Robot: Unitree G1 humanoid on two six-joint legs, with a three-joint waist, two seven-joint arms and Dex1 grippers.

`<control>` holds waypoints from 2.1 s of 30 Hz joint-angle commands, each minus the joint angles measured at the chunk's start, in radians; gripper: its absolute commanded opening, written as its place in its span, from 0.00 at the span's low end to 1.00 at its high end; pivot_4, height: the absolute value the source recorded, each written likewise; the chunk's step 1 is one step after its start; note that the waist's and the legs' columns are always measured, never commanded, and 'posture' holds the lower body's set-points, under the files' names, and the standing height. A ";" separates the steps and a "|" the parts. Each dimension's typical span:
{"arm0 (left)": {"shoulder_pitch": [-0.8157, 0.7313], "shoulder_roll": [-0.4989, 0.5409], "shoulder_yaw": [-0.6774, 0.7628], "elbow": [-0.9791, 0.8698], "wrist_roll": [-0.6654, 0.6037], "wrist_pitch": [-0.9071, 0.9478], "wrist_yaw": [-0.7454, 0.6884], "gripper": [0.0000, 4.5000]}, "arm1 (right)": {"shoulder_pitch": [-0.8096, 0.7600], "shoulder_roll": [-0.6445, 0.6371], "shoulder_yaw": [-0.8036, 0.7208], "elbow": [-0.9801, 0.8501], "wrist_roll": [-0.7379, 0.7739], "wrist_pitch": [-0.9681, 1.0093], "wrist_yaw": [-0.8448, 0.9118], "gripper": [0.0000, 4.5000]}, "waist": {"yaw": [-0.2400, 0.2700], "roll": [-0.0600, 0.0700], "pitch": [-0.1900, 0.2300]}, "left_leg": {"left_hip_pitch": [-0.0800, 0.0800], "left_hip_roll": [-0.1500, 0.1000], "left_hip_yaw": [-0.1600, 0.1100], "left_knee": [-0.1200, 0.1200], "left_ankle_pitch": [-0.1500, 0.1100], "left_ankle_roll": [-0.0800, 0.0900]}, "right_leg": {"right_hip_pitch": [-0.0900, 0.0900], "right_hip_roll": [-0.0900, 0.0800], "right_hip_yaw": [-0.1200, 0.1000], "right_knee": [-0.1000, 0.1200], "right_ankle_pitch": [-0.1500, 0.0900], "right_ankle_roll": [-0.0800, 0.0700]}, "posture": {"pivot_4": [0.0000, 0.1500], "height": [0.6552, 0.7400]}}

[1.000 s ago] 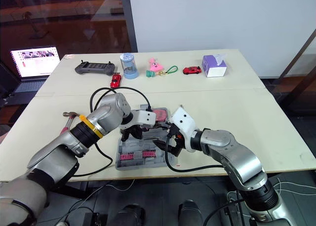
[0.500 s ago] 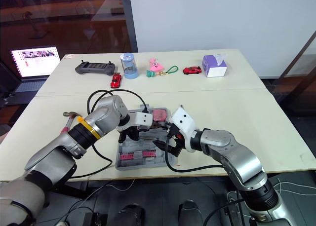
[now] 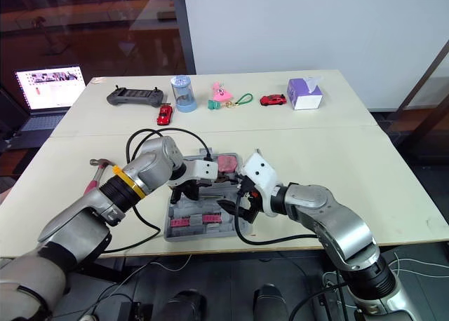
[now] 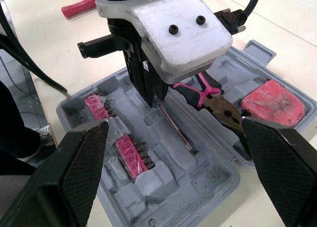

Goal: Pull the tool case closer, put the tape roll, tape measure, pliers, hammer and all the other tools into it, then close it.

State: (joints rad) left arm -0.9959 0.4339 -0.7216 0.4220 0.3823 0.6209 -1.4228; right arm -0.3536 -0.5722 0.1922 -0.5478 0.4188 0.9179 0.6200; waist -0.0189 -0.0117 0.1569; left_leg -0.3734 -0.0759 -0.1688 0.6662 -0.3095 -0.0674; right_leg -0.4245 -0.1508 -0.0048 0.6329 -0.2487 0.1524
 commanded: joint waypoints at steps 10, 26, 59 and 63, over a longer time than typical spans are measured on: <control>-0.032 0.014 0.029 0.003 0.005 -0.014 0.026 0.01 | -0.011 -0.001 0.002 -0.038 0.015 0.000 0.010 1.00 | 0.000 0.000 0.000 | 0.000 0.000 0.000 0.000 0.000 0.000 | 0.000 0.000 0.000 0.000 0.000 0.000 | 1.00 1.00; -0.039 0.022 0.049 -0.023 0.000 -0.020 0.029 0.01 | -0.015 -0.003 0.005 -0.035 0.013 -0.002 0.017 1.00 | 0.000 0.000 0.000 | 0.000 0.000 0.000 0.000 0.000 0.000 | 0.000 0.000 0.000 0.000 0.000 0.000 | 1.00 1.00; 0.264 0.132 0.486 -0.125 -0.407 -0.156 0.070 0.01 | 0.013 -0.014 -0.030 -0.052 0.016 0.007 0.002 1.00 | -0.017 0.000 0.000 | 0.000 0.000 -0.001 0.000 0.000 0.000 | 0.000 0.000 0.000 0.000 0.000 0.000 | 1.00 1.00; 0.325 0.107 0.484 -0.090 -0.395 -0.273 0.142 0.01 | 0.005 -0.024 -0.036 -0.047 0.018 0.009 0.008 1.00 | -0.013 0.000 0.000 | 0.000 0.000 -0.001 0.000 0.000 0.000 | 0.000 -0.001 0.000 0.000 0.000 0.000 | 1.00 1.00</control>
State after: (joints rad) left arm -0.6975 0.5519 -0.2579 0.3305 -0.0070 0.4554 -1.3410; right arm -0.3297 -0.5814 0.1843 -0.5663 0.4210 0.9333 0.6176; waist -0.0322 -0.0115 0.1568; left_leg -0.3739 -0.0761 -0.1699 0.6667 -0.3095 -0.0674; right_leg -0.4249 -0.1514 -0.0046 0.6331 -0.2487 0.1523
